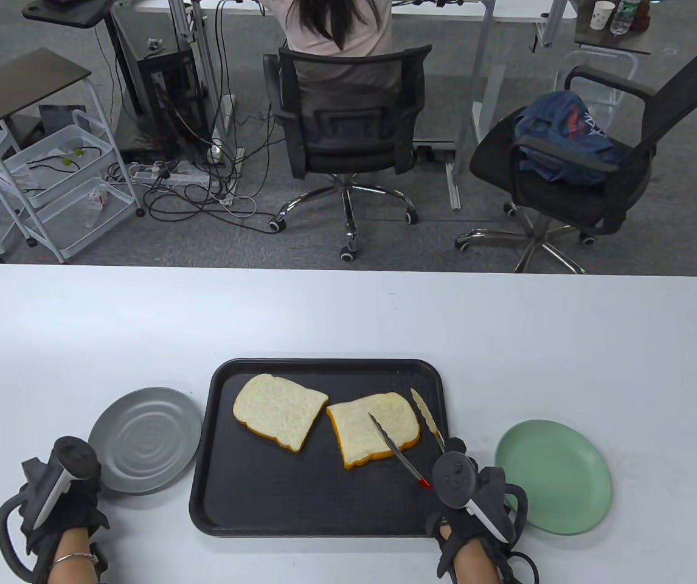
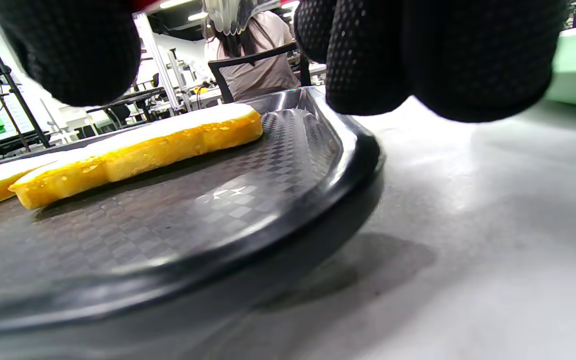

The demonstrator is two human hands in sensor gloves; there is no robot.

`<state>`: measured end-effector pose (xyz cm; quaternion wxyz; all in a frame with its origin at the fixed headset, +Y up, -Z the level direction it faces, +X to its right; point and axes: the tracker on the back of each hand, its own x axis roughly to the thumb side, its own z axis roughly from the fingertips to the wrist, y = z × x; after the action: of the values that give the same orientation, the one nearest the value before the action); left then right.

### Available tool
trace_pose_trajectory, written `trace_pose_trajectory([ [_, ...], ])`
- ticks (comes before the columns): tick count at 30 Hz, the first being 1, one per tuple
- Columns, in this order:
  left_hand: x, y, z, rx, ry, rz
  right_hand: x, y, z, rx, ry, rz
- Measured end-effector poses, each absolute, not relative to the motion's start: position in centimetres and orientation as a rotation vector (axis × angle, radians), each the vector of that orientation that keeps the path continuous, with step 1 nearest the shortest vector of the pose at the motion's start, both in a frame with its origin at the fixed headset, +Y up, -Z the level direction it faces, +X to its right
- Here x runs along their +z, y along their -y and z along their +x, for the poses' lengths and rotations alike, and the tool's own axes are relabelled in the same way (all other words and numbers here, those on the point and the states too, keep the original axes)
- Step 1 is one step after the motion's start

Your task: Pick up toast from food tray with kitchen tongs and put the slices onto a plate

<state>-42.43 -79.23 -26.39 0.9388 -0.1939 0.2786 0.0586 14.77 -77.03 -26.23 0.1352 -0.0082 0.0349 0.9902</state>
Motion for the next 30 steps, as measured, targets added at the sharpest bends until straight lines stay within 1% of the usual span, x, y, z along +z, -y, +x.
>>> trace_pose_trajectory([
  [8,-27.3,79.2,-40.9,0.112,-0.538,-0.355,-26.2,77.1,14.6,2.873,-0.112,-0.021],
  [14,-27.6,79.2,-40.6,0.186,-0.585,-0.312,-26.2,77.1,14.6,2.874,-0.121,-0.024],
  [20,-27.5,79.3,-41.0,0.259,-0.614,-0.303,-26.3,77.1,14.6,2.876,-0.126,-0.028],
  [22,-27.3,79.2,-41.3,0.304,-0.631,-0.278,-26.3,77.1,14.6,2.875,-0.126,-0.029],
  [25,-26.8,78.7,-41.8,0.368,-0.68,-0.185,-26.3,77.1,14.6,2.874,-0.132,-0.029],
  [30,-26.2,78.7,-43.0,0.556,-0.706,-0.137,-26.3,77.1,14.6,2.869,-0.127,-0.027],
])
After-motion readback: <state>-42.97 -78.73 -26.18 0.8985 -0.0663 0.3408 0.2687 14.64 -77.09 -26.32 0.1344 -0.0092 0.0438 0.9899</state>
